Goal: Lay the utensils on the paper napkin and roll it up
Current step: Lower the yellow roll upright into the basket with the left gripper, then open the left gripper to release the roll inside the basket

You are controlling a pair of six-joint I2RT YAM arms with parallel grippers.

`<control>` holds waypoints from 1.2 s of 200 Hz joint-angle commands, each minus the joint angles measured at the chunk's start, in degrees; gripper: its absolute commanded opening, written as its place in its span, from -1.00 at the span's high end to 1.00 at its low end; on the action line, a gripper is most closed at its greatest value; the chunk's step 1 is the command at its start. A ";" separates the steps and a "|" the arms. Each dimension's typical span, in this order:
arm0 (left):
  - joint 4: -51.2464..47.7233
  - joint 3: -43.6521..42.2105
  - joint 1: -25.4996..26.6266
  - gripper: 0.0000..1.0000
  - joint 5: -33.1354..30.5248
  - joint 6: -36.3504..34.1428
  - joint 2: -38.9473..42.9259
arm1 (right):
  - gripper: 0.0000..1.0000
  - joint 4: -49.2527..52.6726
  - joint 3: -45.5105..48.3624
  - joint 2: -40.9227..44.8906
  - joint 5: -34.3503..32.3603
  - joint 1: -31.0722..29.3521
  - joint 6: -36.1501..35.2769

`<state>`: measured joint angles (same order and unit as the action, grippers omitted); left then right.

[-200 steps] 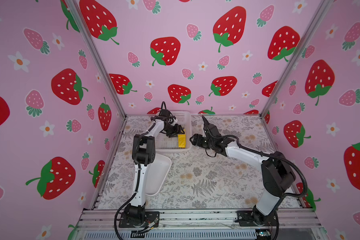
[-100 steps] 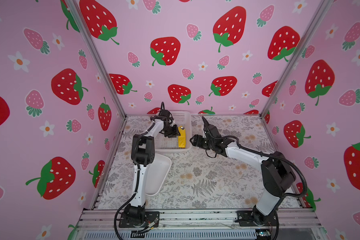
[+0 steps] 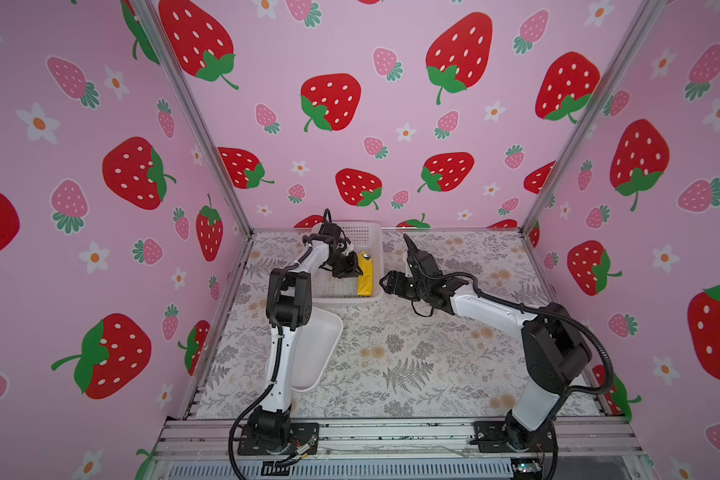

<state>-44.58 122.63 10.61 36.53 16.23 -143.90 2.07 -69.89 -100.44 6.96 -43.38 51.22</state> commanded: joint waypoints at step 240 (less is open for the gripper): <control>17.08 -34.25 0.55 0.19 -8.91 2.68 37.25 | -0.47 0.35 10.57 13.40 -18.44 0.28 -4.27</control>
<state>-32.99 93.76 10.96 30.35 18.96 -114.54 1.76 -62.39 -92.16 -1.41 -43.38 49.65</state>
